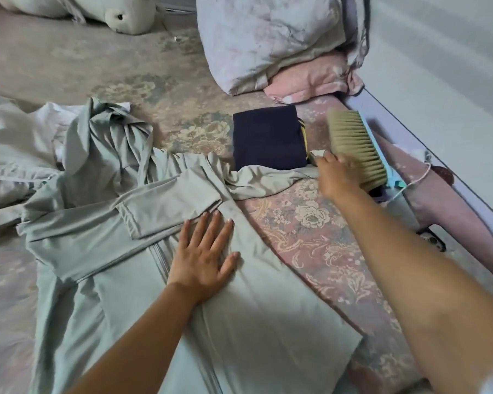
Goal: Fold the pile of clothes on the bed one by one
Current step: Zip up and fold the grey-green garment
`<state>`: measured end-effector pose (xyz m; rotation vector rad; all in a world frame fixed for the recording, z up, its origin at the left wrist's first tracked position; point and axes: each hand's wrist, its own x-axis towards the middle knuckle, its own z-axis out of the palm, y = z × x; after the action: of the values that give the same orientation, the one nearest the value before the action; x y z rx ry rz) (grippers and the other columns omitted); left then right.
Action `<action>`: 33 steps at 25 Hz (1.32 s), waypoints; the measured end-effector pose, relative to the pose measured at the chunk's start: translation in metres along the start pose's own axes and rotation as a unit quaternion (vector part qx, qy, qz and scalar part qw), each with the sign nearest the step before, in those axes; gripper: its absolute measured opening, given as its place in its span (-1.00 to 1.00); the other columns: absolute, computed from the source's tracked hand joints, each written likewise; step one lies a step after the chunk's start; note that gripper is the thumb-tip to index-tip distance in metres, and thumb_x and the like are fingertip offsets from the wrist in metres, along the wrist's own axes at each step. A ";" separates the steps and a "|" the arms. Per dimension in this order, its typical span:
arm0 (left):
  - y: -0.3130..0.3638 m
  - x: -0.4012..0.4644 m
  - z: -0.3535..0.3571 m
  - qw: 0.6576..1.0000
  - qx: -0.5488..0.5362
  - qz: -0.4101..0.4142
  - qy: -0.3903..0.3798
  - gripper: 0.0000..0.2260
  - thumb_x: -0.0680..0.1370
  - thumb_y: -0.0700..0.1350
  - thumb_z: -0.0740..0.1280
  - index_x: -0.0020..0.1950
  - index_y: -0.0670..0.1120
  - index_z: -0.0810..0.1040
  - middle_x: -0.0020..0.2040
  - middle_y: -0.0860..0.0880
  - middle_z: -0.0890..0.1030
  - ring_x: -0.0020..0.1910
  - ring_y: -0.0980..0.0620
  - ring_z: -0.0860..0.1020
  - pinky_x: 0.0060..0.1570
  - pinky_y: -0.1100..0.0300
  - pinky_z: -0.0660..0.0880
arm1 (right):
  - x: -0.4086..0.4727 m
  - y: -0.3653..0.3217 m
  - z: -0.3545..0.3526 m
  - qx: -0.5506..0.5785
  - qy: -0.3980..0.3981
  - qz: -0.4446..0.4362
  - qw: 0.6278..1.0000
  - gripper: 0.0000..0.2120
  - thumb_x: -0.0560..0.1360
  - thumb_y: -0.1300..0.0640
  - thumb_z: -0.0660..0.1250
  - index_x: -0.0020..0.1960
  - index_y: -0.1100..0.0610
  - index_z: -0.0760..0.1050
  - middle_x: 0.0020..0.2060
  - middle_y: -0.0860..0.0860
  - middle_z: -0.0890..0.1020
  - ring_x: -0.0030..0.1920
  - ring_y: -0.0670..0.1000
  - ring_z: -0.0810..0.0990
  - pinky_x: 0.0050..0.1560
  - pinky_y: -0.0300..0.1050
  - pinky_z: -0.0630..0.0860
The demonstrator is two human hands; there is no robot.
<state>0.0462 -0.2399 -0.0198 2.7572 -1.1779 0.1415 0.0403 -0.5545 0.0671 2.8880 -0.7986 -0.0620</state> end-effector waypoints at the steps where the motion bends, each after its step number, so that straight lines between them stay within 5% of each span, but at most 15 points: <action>1: 0.000 0.001 0.000 1.000 0.002 0.002 0.005 -0.43 0.55 0.22 -0.01 0.50 -0.02 0.26 0.49 -0.09 0.27 0.49 -0.12 0.20 0.42 -0.14 -0.02 | 0.007 0.001 -0.001 -0.073 -0.012 -0.020 0.997 -0.55 0.50 0.19 0.31 0.37 0.12 0.35 0.37 0.07 0.35 0.38 0.14 0.25 0.32 0.06 0.25; 4: 0.000 0.001 0.000 1.000 0.000 0.000 0.003 -0.43 0.55 0.21 -0.01 0.50 -0.01 0.24 0.50 -0.08 0.26 0.49 -0.11 0.19 0.42 -0.15 0.00 | 0.019 0.006 -0.001 -0.166 0.007 -0.081 0.983 -0.67 0.52 0.16 0.22 0.28 0.12 0.46 0.29 0.06 0.45 0.34 0.12 0.31 0.27 0.03 0.29; 7: 0.001 0.001 -0.001 1.000 -0.002 -0.004 0.001 -0.43 0.55 0.21 0.01 0.49 -0.02 0.27 0.48 -0.09 0.30 0.48 -0.12 0.23 0.41 -0.16 0.03 | 0.013 0.020 -0.023 0.137 0.059 -0.072 0.986 -0.73 0.49 0.06 0.21 0.00 0.22 0.57 0.14 0.12 0.55 0.23 0.16 0.43 0.17 -0.08 0.31; 9: 0.002 0.002 -0.002 1.000 0.004 -0.005 -0.002 -0.43 0.55 0.20 0.00 0.49 -0.02 0.28 0.48 -0.09 0.30 0.47 -0.12 0.24 0.40 -0.17 0.05 | 0.015 0.034 -0.051 0.368 0.023 0.009 0.930 -0.76 0.49 0.09 0.21 -0.12 0.22 0.58 -0.01 0.13 0.57 0.05 0.11 0.49 -0.03 -0.22 0.33; 13: 0.002 0.002 -0.002 1.000 0.008 -0.008 -0.003 -0.43 0.55 0.20 0.01 0.48 -0.03 0.29 0.48 -0.09 0.31 0.47 -0.11 0.25 0.38 -0.18 0.08 | 0.029 0.046 -0.095 0.584 -0.001 0.144 0.799 -0.91 0.41 0.16 0.25 -0.21 0.14 0.53 -0.29 0.11 0.53 -0.33 -0.03 0.57 -0.29 -0.23 0.46; 17: 0.001 0.002 -0.002 1.000 -0.004 -0.007 0.004 -0.43 0.54 0.20 0.02 0.48 -0.02 0.30 0.48 -0.09 0.30 0.47 -0.11 0.24 0.39 -0.18 0.07 | 0.048 0.059 -0.127 0.482 0.036 0.132 0.866 -0.94 0.46 0.22 0.36 -0.19 0.19 0.54 -0.33 0.10 0.52 -0.43 -0.12 0.56 -0.44 -0.29 0.47; 21: 0.001 0.002 0.000 1.000 -0.014 -0.006 0.015 -0.43 0.52 0.20 0.05 0.47 -0.03 0.33 0.47 -0.09 0.32 0.46 -0.11 0.26 0.37 -0.19 0.09 | 0.068 0.074 -0.146 0.254 0.104 0.149 0.950 -0.57 0.48 0.02 0.38 0.02 0.43 0.55 -0.01 0.33 0.60 0.05 0.19 0.59 -0.12 -0.10 0.40; 27: 0.001 0.002 0.002 0.999 -0.013 -0.006 0.035 -0.44 0.52 0.20 0.07 0.45 -0.02 0.35 0.47 -0.10 0.33 0.45 -0.12 0.28 0.35 -0.18 0.11 | 0.099 0.077 -0.195 0.165 0.080 0.123 0.975 -0.52 0.50 -0.07 0.36 -0.07 0.42 0.52 -0.19 0.30 0.55 -0.26 0.12 0.44 -0.28 -0.10 0.31; 29: 0.002 0.003 0.002 0.999 -0.008 -0.002 0.032 -0.44 0.52 0.20 0.06 0.45 -0.02 0.36 0.46 -0.10 0.33 0.45 -0.12 0.29 0.35 -0.18 0.10 | 0.102 0.073 -0.195 0.203 0.054 0.136 0.968 -0.57 0.43 -0.02 0.46 -0.10 0.38 0.51 -0.17 0.28 0.57 -0.23 0.12 0.48 -0.21 -0.08 0.38; 33: 0.002 0.003 0.003 1.000 -0.016 -0.003 0.022 -0.44 0.52 0.20 0.05 0.45 -0.02 0.36 0.46 -0.09 0.34 0.45 -0.12 0.30 0.35 -0.17 0.08 | 0.085 0.055 -0.210 0.350 -0.066 0.143 0.923 -0.67 0.37 -0.03 0.48 -0.06 0.23 0.58 -0.18 0.11 0.68 -0.58 -0.10 0.55 -0.30 -0.12 0.48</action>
<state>0.0470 -0.2435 -0.0226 2.7161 -1.1494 0.1812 0.1016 -0.6184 0.2834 3.3881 -1.5302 0.0809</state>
